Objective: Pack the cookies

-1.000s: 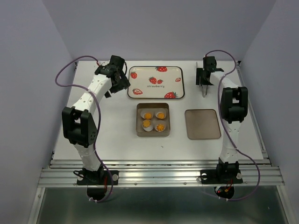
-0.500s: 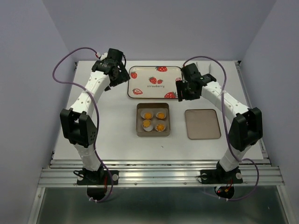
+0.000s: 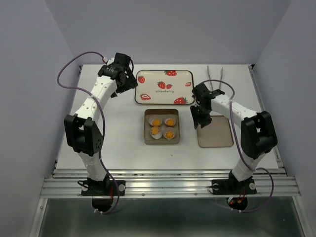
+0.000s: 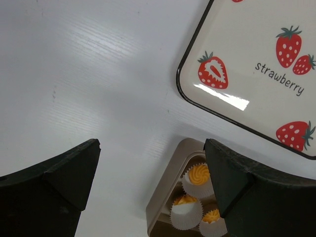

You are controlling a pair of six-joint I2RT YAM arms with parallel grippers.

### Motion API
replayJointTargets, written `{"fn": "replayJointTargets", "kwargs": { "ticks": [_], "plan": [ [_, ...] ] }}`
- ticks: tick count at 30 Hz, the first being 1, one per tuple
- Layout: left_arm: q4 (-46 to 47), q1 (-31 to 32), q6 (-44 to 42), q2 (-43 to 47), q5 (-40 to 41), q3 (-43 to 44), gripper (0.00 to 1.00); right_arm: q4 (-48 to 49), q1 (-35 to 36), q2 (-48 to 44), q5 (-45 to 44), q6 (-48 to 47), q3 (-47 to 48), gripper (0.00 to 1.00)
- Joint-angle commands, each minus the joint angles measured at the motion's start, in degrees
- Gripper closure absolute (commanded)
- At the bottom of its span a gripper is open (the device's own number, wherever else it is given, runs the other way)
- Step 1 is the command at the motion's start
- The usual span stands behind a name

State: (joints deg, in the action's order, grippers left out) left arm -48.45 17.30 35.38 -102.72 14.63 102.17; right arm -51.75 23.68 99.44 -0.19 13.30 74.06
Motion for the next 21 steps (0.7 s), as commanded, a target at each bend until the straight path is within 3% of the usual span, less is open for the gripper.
{"fn": "replayJointTargets", "kwargs": {
  "ticks": [1,7,17,21],
  "plan": [
    [0.1,0.37,-0.13,2.34,0.48,-3.02,0.01,4.63,0.31,1.72,1.42,-0.55,-1.72,0.57],
    [1.16,0.37,0.83,3.57,0.49,-5.75,0.01,8.14,0.31,3.83,0.45,-1.17,-4.18,0.61],
    [2.39,0.37,1.54,4.37,0.04,-8.13,0.01,13.6,1.36,6.29,-0.78,1.64,-5.33,0.76],
    [2.48,0.37,1.54,4.45,0.57,-8.13,0.01,14.22,1.37,6.47,-1.22,2.61,-5.51,0.88]
  ]
}}
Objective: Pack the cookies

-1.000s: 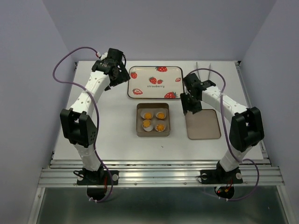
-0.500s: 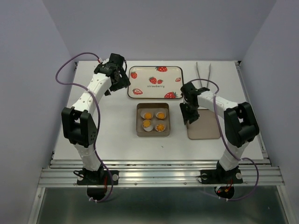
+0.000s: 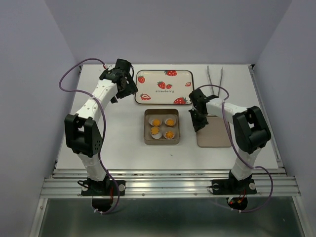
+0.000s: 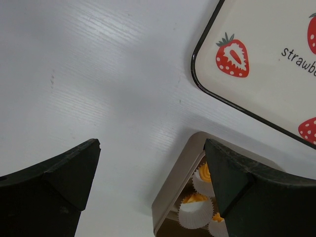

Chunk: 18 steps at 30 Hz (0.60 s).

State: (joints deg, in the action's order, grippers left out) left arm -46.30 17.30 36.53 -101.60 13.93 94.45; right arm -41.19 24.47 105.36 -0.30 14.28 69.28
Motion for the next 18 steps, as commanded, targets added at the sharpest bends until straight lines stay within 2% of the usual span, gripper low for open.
{"fn": "replayJointTargets", "kwargs": {
  "ticks": [1,2,4,8,18],
  "plan": [
    [0.25,0.37,0.29,3.34,1.27,-0.24,0.01,3.4,0.58,0.2,-1.55,1.8,0.24,0.9],
    [0.25,0.45,0.38,3.34,1.1,-0.15,0.01,2.96,0.58,0.02,-1.81,1.8,1.2,0.96],
    [-0.36,0.37,0.47,3.43,1.1,0.29,0.01,0.34,0.58,-0.24,-1.03,2.24,4.1,0.99],
    [-0.98,0.37,0.38,3.69,1.71,2.04,0.01,-2.75,0.58,-4.01,4.15,3.38,11.91,0.99],
    [-1.77,0.28,-2.6,-0.43,0.04,9.16,0.01,-5.04,-0.12,-13.78,19.61,7.16,18.43,0.99]
  ]
}}
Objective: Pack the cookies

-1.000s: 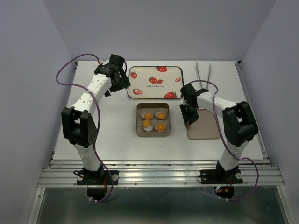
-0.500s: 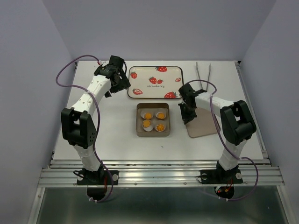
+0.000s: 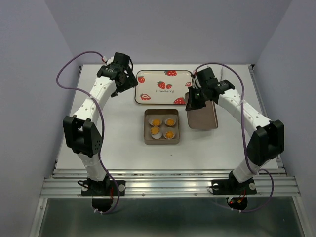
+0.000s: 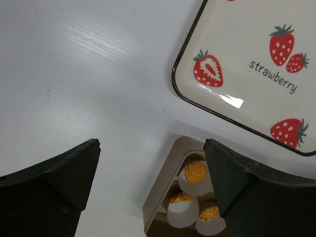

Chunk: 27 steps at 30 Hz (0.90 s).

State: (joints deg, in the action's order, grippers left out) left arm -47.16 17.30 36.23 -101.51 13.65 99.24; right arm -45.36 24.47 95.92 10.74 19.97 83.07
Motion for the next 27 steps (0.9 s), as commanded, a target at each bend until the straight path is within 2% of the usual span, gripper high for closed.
{"fn": "replayJointTargets", "kwargs": {
  "ticks": [1,4,5,8,9,10,11,12,14,15,17,18,22,27],
  "plan": [
    [-0.66,0.37,-2.82,-0.96,0.59,4.64,0.01,-0.69,-0.12,-4.34,10.16,1.74,5.78,0.99],
    [1.01,-1.21,-3.01,-2.01,-0.46,4.99,0.01,3.33,-0.65,-2.33,17.01,4.72,12.62,0.99],
    [1.27,-1.65,-2.83,-2.19,-2.29,5.43,0.01,4.83,-0.65,-1.71,22.69,6.56,13.6,0.99],
    [0.15,-2.27,-2.48,-2.81,-2.58,7.01,0.01,9.22,-0.65,0.49,31.33,9.73,15.98,0.99],
    [-0.13,-2.36,-3.0,-2.81,-2.14,8.06,0.01,11.76,-0.65,1.63,36.75,13.66,16.16,0.99],
    [-0.13,-2.45,-3.18,-2.55,-2.05,8.25,0.01,16.66,-0.65,1.73,40.63,16.74,14.68,0.99],
    [-0.22,-2.53,-3.18,-2.29,-2.05,8.25,0.01,27.15,-0.65,1.47,43.02,21.21,12.75,0.99],
    [-0.48,-2.8,-3.01,-1.76,-2.22,7.99,0.01,33.26,-0.65,-0.36,44.79,29.43,7.43,0.99],
    [-0.57,-2.89,-3.09,-1.06,-2.57,7.37,0.01,52.02,-0.65,-2.92,44.11,38.43,0.46,0.99],
    [-0.48,-2.97,-3.18,-0.62,-2.66,6.24,0.01,57.79,-0.65,-4.58,44.01,46.14,-5.84,0.99],
    [-0.66,-3.15,-3.18,0.61,-3.01,5.35,0.01,74.53,-0.65,-5.04,44.45,53.91,-10.62,0.99],
    [-0.66,-3.15,-3.18,1.4,-3.01,4.48,0.01,78.37,-0.65,-5.04,43.58,58.73,-13.43,0.99],
    [-0.74,-3.15,-3.36,3.16,-3.01,1.93,0.01,84.2,-0.13,-5.3,41.91,60.71,-16.35,0.99],
    [-0.83,-3.15,-3.53,4.13,-3.19,-0.36,0.01,100.01,0.4,-4.43,39.53,70.71,-22.24,0.99]
  ]
}}
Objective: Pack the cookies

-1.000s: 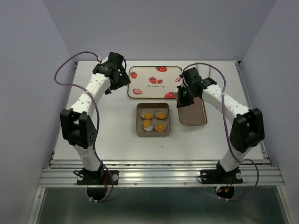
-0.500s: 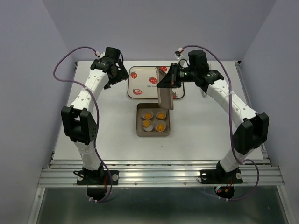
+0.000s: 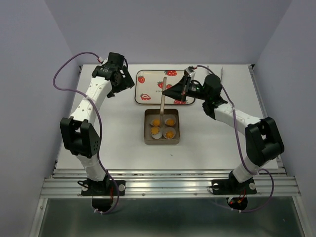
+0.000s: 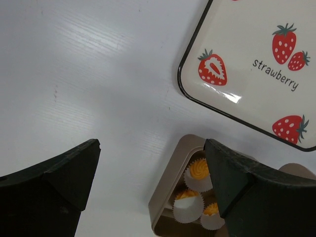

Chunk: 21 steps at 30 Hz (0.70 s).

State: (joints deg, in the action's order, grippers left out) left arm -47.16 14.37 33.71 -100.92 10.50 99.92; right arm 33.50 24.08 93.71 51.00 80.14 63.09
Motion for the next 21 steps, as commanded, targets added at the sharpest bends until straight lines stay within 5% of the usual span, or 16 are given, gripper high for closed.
{"fn": "replayJointTargets", "kwargs": {
  "ticks": [1,21],
  "plan": [
    [-0.92,-0.22,-1.02,3.8,-0.04,-1.22,0.01,22.3,0.8,-1.96,-1.08,11.26,-2.88,0.99],
    [1.36,1.18,-0.49,7.15,-1.1,-11.94,0.01,47.19,2.91,2.35,-1.44,21.99,-16.24,0.99]
  ]
}}
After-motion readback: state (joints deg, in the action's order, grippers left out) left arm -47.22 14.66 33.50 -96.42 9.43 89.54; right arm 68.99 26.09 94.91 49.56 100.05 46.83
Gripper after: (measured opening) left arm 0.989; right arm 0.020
